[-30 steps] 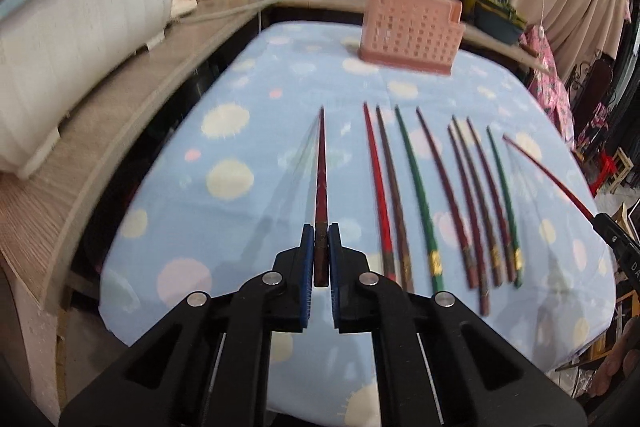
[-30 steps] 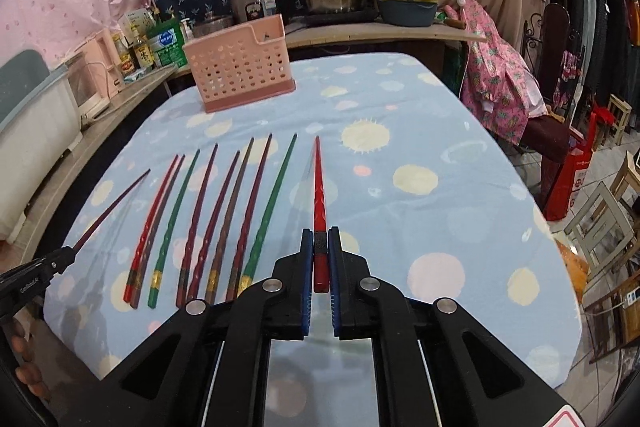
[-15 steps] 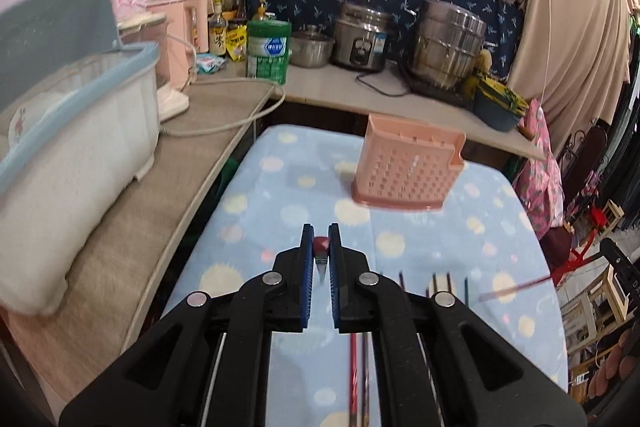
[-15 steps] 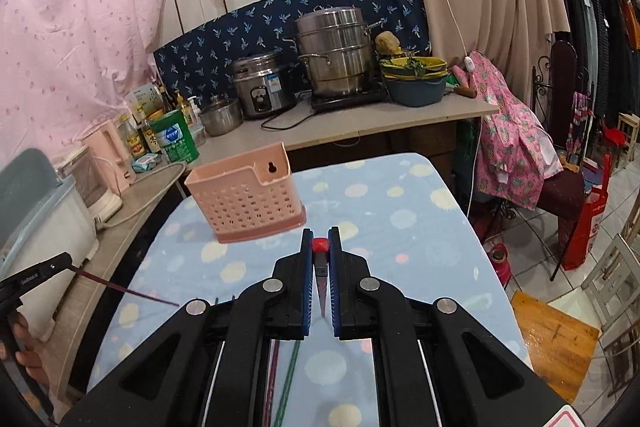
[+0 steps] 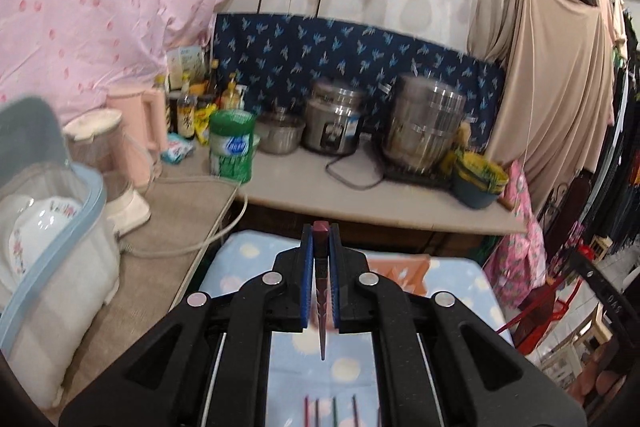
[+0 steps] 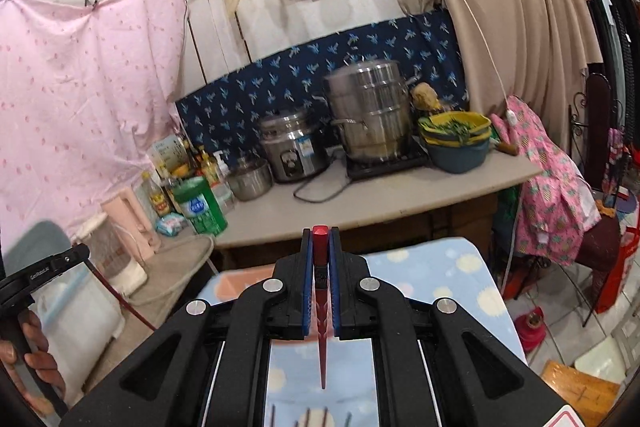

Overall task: Organize utensils
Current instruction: 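Lift both held chopsticks and carry them toward the pink basket with both tools, then lower both chopsticks into the pink basket and open both tools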

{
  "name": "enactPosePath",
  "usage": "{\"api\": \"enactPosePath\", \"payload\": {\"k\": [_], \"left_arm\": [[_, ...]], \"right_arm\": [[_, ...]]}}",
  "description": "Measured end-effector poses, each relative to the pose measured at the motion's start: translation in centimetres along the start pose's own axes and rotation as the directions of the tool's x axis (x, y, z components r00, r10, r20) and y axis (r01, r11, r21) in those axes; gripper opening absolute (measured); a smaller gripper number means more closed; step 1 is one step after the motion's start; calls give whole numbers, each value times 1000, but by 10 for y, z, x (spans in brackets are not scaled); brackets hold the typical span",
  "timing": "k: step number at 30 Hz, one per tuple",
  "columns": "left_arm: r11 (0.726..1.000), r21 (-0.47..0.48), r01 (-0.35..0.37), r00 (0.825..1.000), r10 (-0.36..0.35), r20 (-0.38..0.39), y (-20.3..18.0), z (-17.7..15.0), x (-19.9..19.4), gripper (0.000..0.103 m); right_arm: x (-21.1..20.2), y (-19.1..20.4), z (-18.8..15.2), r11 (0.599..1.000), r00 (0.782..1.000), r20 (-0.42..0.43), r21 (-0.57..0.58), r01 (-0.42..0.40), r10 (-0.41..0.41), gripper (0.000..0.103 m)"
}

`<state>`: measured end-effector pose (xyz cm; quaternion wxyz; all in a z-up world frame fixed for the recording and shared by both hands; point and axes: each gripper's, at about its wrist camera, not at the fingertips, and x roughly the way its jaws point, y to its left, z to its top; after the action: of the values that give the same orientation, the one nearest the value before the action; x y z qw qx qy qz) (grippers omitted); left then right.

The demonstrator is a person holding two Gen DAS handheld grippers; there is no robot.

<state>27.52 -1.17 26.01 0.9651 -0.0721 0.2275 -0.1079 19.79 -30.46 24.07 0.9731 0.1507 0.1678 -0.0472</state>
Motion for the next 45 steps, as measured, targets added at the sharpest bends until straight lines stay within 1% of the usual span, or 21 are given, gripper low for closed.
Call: {"api": "enactPosePath", "payload": {"k": [3, 7, 10, 13, 16, 24, 29, 31, 32, 33, 34, 35, 36, 38, 40, 42, 45], "left_arm": [[1000, -6, 9, 998, -9, 66, -12, 25, 9, 7], [1000, -5, -3, 994, 4, 112, -22, 42, 31, 7], [1000, -17, 1, 994, 1, 111, -24, 47, 54, 7], [1000, -26, 3, 995, -1, 101, -24, 47, 74, 7], [1000, -20, 2, 997, -1, 77, -23, 39, 94, 7], [1000, -11, -21, 999, 21, -24, -15, 8, 138, 7], [1000, -8, -19, 998, 19, -66, -13, -6, 153, 8], [1000, -7, -26, 997, 25, -73, -13, -11, 156, 8], [1000, -5, -28, 997, 28, -73, -13, -14, 156, 12], [999, -4, -35, 997, 34, -74, -13, -15, 155, 17], [999, -5, -42, 997, 41, -71, -13, -17, 153, 31], [999, -5, -46, 997, 46, -63, -12, -18, 151, 40], [999, -4, -53, 997, 53, -56, -13, -19, 148, 43], [998, -2, -59, 997, 59, -50, -13, -21, 141, 52], [998, -3, -58, 997, 58, -48, -12, -24, 134, 55], [998, 2, -58, 997, 58, -51, -13, -28, 125, 55], [998, 7, -56, 997, 56, -53, -13, -33, 111, 59]], "right_arm": [[21, 8, 21, 1000, 999, 32, 10, -19, 19, 7], [52, 13, 42, 999, 998, 51, 25, -34, 33, 7], [74, 16, 50, 999, 998, 62, 28, -31, 30, 7], [99, 14, 52, 999, 998, 51, 39, -30, 28, 7], [123, 13, 44, 999, 999, 19, 39, -26, 25, 7], [168, 2, -6, 1000, 995, -102, 22, -1, 3, 7], [178, 3, -19, 1000, 990, -141, -3, 11, -11, 8], [176, 3, -21, 1000, 991, -136, -13, 17, -18, 12], [175, 3, -22, 1000, 991, -133, -15, 18, -20, 13], [173, 3, -23, 1000, 991, -129, -13, 20, -22, 16], [170, 2, -22, 1000, 992, -125, -8, 20, -21, 20], [166, 1, -22, 1000, 992, -122, -2, 20, -20, 22], [162, 0, -22, 1000, 993, -119, 3, 20, -19, 25], [151, 1, -21, 1000, 994, -109, 4, 15, -14, 28], [140, 1, -22, 1000, 995, -98, 3, 14, -14, 32], [128, 1, -23, 1000, 996, -93, 12, 9, -7, 35], [108, 1, -29, 1000, 996, -89, 17, -3, 4, 35]]}}
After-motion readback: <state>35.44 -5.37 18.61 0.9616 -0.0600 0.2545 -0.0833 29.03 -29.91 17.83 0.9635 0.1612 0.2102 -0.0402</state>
